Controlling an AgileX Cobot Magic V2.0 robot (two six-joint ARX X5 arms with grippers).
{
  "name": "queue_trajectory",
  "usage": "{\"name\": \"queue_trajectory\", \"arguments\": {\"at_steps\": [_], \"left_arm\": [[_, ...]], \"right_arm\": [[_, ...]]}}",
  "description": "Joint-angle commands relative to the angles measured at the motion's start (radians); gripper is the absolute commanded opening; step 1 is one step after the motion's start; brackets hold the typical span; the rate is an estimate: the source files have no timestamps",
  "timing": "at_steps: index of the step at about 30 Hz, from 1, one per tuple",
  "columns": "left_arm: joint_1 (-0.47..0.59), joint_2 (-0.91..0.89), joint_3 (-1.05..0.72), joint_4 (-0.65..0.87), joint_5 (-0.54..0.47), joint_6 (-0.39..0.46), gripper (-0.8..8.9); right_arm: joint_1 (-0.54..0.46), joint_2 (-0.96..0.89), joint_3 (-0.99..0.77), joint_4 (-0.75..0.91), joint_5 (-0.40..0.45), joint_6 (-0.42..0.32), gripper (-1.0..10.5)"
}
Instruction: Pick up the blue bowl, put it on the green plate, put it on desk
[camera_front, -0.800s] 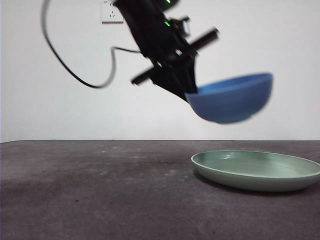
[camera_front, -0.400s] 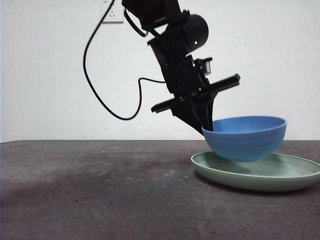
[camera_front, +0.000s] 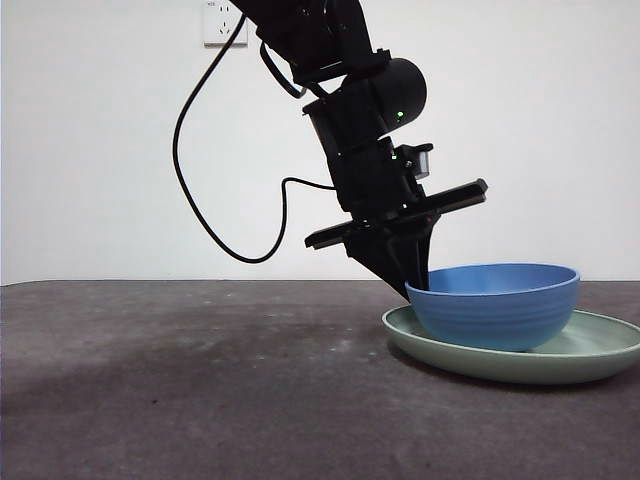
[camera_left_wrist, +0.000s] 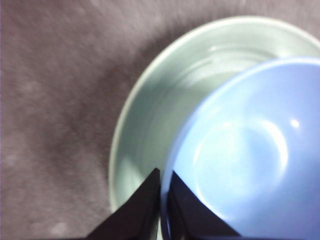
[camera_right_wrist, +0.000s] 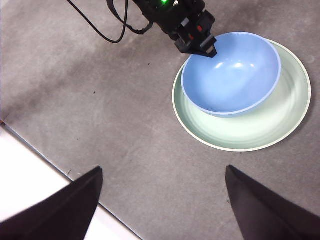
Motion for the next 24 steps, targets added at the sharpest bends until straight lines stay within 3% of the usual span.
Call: {"name": "queue_trajectory", "arguments": {"at_steps": [1,4,10,18,24], "left_arm": [[-0.021,0.038,0.032,-0.003,-0.002,0.015,0.1],[-0.029,0.039,0.032,0.0,-0.002,0.018,0.27],[-0.033,0.038,0.034,0.0,-0.002,0.017,2.19],[-0.024,0.018,0.063,-0.051,-0.002,0.018,2.27],[0.01,-0.102,0.068,-0.059,-0.002,0.036,2.27]], "right_arm": [[0.002,0.005,0.016,0.003,0.002,0.008,3.9],[0.002,0.005,0.016,0.003,0.002,0.008,3.9],[0.002,0.005,0.016,0.003,0.002,0.008,3.9],[0.002,0.005,0.016,0.003,0.002,0.008,3.9],[0.002,0.005,0.016,0.004,0.027,0.007,3.9]]}}
